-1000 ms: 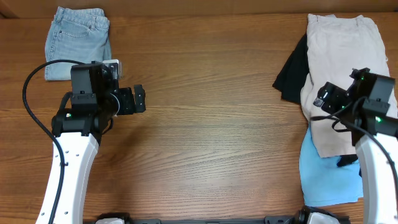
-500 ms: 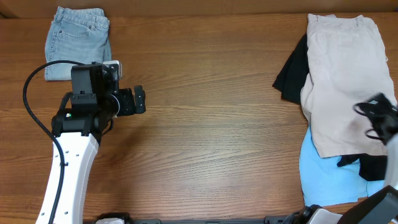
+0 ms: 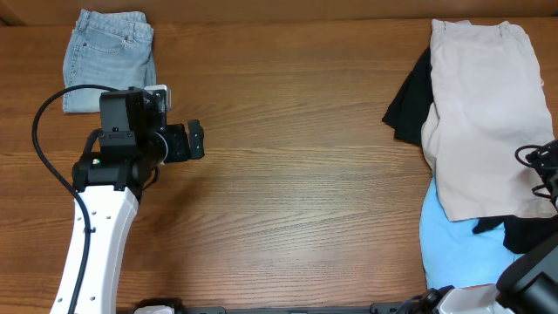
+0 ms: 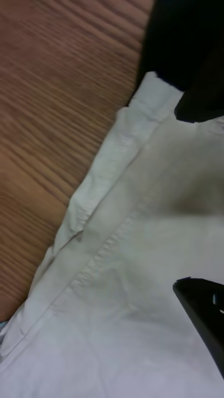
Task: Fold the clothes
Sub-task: 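Lower the right gripper onto the beige shorts and pinch the fabric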
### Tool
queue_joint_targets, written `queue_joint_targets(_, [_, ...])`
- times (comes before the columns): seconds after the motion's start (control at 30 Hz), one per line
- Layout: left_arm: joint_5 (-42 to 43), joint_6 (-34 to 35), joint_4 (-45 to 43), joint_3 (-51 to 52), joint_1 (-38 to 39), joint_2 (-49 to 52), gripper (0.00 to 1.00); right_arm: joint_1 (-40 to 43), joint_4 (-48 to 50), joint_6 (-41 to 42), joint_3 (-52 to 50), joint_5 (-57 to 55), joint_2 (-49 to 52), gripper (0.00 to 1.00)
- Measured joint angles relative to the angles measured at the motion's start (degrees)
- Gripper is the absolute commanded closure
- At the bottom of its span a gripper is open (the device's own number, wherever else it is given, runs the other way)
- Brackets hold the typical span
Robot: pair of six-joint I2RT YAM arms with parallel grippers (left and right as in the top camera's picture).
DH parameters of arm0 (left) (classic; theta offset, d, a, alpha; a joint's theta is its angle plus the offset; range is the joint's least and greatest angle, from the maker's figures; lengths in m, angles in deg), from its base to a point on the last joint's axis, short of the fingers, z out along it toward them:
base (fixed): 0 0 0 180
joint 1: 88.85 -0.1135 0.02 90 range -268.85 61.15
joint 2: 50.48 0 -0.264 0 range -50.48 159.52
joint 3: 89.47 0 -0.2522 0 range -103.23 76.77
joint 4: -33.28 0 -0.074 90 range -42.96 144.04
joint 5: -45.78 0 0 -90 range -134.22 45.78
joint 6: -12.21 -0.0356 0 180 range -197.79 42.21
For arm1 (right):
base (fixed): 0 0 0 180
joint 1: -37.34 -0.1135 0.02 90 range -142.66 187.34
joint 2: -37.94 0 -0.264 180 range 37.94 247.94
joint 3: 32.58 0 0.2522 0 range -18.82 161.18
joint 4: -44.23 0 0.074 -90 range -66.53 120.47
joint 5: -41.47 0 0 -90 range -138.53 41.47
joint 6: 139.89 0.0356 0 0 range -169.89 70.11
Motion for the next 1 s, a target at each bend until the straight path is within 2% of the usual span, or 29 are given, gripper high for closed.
queue_joint_targets(0.27, [0.0,0.0,0.0,0.0,0.0,0.0,0.00,0.0,5.6,-2.8,0.0,-0.3,4.7,0.29])
queue_joint_targets(0.47, [0.0,0.0,0.1,0.0,0.0,0.0,0.00,0.0,6.9,-3.1,0.0,-0.4,8.9,0.31])
queue_joint_targets(0.73, [0.0,0.0,0.3,0.0,0.0,0.0,0.00,0.3,7.6,-3.2,0.0,-0.4,10.2,0.42])
queue_joint_targets(0.83, [0.0,0.0,0.3,0.0,0.0,0.0,0.00,1.1,7.6,-3.1,0.0,-0.4,10.9,0.55])
queue_joint_targets(0.93, [0.0,0.0,0.2,0.0,0.0,0.0,0.00,2.1,7.3,-2.8,0.0,-0.4,11.0,0.76])
queue_joint_targets(1.0, [0.0,0.0,0.2,0.0,0.0,0.0,0.01,2.4,7.0,-2.5,0.2,-0.5,11.0,0.87])
